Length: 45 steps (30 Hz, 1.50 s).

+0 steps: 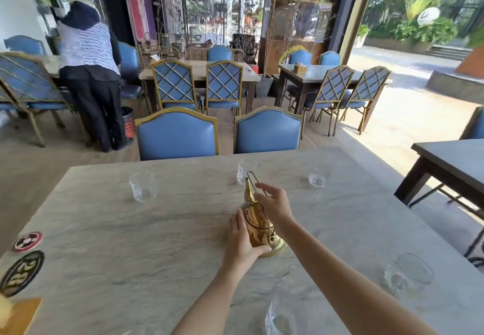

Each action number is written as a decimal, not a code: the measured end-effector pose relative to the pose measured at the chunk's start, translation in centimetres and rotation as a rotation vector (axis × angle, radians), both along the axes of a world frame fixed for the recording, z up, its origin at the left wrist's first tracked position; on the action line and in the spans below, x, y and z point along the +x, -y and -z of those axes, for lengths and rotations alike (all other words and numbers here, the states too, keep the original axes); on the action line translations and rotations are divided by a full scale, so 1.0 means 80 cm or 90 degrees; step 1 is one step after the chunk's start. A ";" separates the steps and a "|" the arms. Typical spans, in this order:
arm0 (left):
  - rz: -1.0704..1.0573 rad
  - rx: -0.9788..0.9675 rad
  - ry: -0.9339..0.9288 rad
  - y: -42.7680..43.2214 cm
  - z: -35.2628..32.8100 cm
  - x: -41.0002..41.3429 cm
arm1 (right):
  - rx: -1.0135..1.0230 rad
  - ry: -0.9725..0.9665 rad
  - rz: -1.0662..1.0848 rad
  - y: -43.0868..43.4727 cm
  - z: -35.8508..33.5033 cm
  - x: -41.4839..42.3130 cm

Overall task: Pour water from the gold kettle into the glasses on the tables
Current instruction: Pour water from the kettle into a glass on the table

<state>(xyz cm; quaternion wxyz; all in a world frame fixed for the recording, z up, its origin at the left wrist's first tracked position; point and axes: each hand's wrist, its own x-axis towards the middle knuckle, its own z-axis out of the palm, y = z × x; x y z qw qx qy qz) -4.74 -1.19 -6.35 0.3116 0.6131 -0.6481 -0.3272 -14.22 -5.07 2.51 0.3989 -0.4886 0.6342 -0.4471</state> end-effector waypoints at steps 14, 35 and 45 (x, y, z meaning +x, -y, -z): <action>-0.102 -0.139 0.061 -0.084 -0.132 0.056 | -0.072 0.052 -0.159 -0.075 -0.161 0.039; -0.096 0.190 -0.115 -0.380 -0.105 0.136 | -0.002 -0.254 -0.378 -0.290 -0.117 0.138; -0.124 0.226 -0.193 -0.400 -0.088 0.145 | -0.019 -0.432 -0.390 -0.304 -0.100 0.185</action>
